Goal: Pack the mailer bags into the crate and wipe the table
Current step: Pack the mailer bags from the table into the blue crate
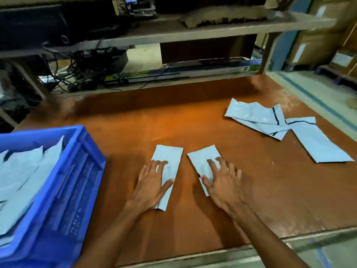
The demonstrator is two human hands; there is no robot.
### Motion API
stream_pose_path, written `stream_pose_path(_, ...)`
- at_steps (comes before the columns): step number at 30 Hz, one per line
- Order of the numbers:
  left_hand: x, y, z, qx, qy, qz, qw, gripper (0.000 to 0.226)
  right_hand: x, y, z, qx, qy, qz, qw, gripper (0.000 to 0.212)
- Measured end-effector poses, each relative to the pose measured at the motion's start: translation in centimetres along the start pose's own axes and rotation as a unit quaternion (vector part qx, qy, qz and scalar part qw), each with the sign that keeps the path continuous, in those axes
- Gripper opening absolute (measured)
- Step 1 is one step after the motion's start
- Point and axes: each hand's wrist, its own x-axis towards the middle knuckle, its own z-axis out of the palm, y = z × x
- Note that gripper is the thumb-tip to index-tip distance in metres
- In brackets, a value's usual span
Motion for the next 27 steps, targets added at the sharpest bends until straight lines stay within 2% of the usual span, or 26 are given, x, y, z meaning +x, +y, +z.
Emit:
stream_pose_path(5,1.3,0.3,3.2,0.054,-0.06,-0.028,0.996,0.071,3.0,-0.2,2.5,-0.017,-0.108,-0.072,0.991,0.072)
stream_pose_path(8,0.7,0.1,4.2,0.05,-0.046,-0.025,0.997,0.067,2.1,0.1,3.7,-0.01,-0.086,-0.077,0.993,0.068)
stream_pose_path(13,1.1,0.4,4.2,0.073,-0.049,-0.029,0.996,0.076,2.3,-0.2,3.7,0.005,-0.08,-0.077,0.994,0.094)
stream_pose_path(17,1.4,1.4,3.6,0.072,-0.063,-0.05,0.994,0.055,2.2,-0.2,3.9,0.001,-0.077,-0.088,0.993,0.104)
stream_pose_path(20,0.8,1.8,3.3,0.073,-0.073,-0.049,0.993,0.054,1.5,-0.5,3.8,-0.003,-0.068,-0.096,0.993,0.086)
stream_pose_path(22,-0.4,1.8,1.8,0.091,-0.063,-0.019,0.994,0.056,0.6,-1.4,3.8,0.012,-0.061,-0.1,0.993,0.072)
stream_pose_path(23,-0.6,1.8,0.9,0.106,-0.053,-0.007,0.993,0.058,0.3,-2.0,3.8,0.033,-0.053,-0.096,0.993,0.065)
stream_pose_path(25,-0.5,1.2,-1.2,0.152,-0.022,0.004,0.988,0.047,0.2,-3.7,3.2,0.107,-0.03,-0.083,0.99,0.052)
stream_pose_path(27,-0.3,0.3,-4.5,0.079,-0.003,-0.022,0.997,0.039,0.7,-6.4,1.6,0.189,0.019,-0.065,0.98,0.046)
